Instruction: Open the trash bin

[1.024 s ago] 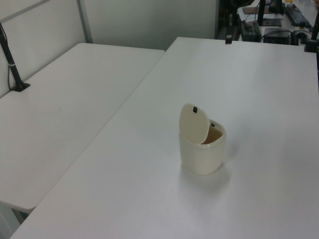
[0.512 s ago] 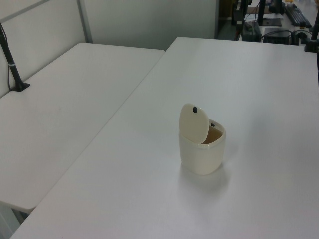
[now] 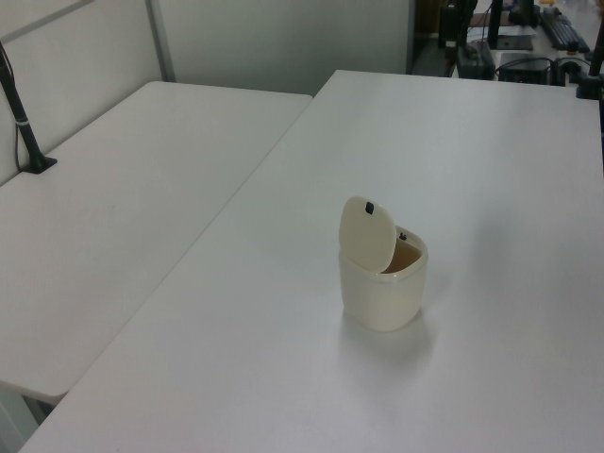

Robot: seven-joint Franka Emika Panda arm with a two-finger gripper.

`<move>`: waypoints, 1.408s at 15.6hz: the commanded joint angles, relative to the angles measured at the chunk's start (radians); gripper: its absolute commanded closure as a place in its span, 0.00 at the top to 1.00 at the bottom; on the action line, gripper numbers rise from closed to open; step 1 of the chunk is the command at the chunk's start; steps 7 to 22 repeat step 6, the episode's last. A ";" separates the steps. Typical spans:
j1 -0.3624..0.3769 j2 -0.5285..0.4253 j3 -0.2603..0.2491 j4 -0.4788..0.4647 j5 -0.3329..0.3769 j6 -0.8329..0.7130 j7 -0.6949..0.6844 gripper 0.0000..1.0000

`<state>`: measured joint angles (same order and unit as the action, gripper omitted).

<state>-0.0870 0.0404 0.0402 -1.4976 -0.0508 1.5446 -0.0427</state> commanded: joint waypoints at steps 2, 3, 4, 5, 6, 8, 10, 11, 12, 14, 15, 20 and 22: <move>0.018 -0.022 -0.013 -0.020 0.003 0.006 0.021 1.00; 0.018 -0.022 -0.013 -0.020 0.003 0.008 0.021 1.00; 0.016 -0.024 -0.014 -0.018 0.005 0.008 0.021 1.00; 0.016 -0.024 -0.016 -0.018 0.005 0.006 0.021 1.00; 0.015 -0.024 -0.016 -0.018 0.005 0.003 0.021 1.00; 0.015 -0.024 -0.016 -0.018 0.005 0.003 0.021 1.00; 0.015 -0.024 -0.016 -0.018 0.005 0.003 0.021 1.00; 0.015 -0.024 -0.016 -0.018 0.005 0.003 0.021 1.00; 0.015 -0.024 -0.016 -0.018 0.005 0.003 0.021 1.00; 0.015 -0.024 -0.016 -0.018 0.005 0.003 0.021 1.00; 0.015 -0.024 -0.016 -0.018 0.005 0.003 0.021 1.00; 0.015 -0.024 -0.016 -0.018 0.005 0.003 0.021 1.00; 0.015 -0.024 -0.016 -0.018 0.005 0.003 0.021 1.00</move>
